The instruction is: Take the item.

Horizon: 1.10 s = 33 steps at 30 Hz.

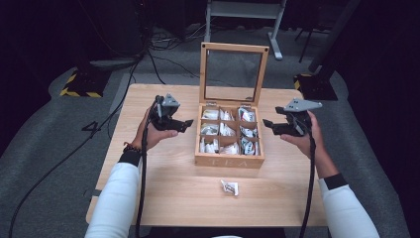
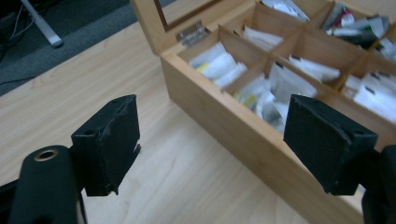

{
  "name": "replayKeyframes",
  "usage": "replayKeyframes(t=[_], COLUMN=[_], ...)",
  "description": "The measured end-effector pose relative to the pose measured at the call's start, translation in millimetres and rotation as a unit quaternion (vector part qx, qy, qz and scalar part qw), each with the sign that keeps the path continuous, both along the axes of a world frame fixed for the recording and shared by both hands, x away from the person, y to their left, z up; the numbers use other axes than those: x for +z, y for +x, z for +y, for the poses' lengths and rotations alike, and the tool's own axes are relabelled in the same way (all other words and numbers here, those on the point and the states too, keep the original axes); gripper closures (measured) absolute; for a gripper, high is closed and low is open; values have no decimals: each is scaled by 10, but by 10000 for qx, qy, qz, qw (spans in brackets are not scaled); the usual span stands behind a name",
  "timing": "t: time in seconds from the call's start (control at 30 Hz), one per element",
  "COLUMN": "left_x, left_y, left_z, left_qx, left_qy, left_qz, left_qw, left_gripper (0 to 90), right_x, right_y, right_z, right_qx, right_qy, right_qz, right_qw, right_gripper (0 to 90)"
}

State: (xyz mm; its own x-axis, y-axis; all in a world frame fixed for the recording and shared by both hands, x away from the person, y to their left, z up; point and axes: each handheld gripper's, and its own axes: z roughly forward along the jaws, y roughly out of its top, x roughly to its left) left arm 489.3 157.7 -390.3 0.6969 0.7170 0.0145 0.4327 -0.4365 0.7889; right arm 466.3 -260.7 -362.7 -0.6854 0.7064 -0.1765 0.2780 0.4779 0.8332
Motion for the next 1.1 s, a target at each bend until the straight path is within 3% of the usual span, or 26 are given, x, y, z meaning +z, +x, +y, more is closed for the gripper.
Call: replayKeyframes(t=[0.1, 0.2, 0.37, 0.57, 0.63, 0.67, 0.73, 0.83, 1.0, 1.1], left_x=[43, 51, 30, 54, 52, 46, 39, 6, -58, -109], left_y=[196, 337, 567, 813, 899, 939, 979, 1045, 1121, 1157], left_z=[-73, -139, -281, -399, -420, -427, -438, -465, -520, -600], left_qx=[95, 136, 125, 250, 331, 375, 440, 525, 575, 500], left_qy=[-79, -124, 15, -48, -89, -197, -207, -102, -298, -244], left_qz=[51, 64, 181, 308, 352, 426, 442, 453, 616, 661], left_qw=[9999, 9998, 9998, 9992, 9988, 9982, 9978, 9975, 9960, 9963], left_gripper=[200, 242, 273, 271, 266, 272, 275, 299, 305, 314], right_x=[11, -11, -65, -124, -127, -128, -132, -147, -204, -249], right_y=[197, 399, 647, 914, 999, 1059, 1124, 1183, 1294, 1338], right_z=[-27, -63, -24, 56, 84, 91, 102, 145, 220, 233], right_qx=[-132, -93, -203, -395, -370, -482, -542, -603, -737, -772], right_qy=[174, 555, 525, 508, 620, 730, 936, 843, 649, 664], right_qz=[124, 329, 463, 650, 803, 839, 902, 918, 996, 1046], right_qw=[9997, 9979, 9973, 9958, 9941, 9926, 9900, 9904, 9902, 9893], right_gripper=[305, 305, 306, 304, 294, 298, 301, 303, 314, 318])
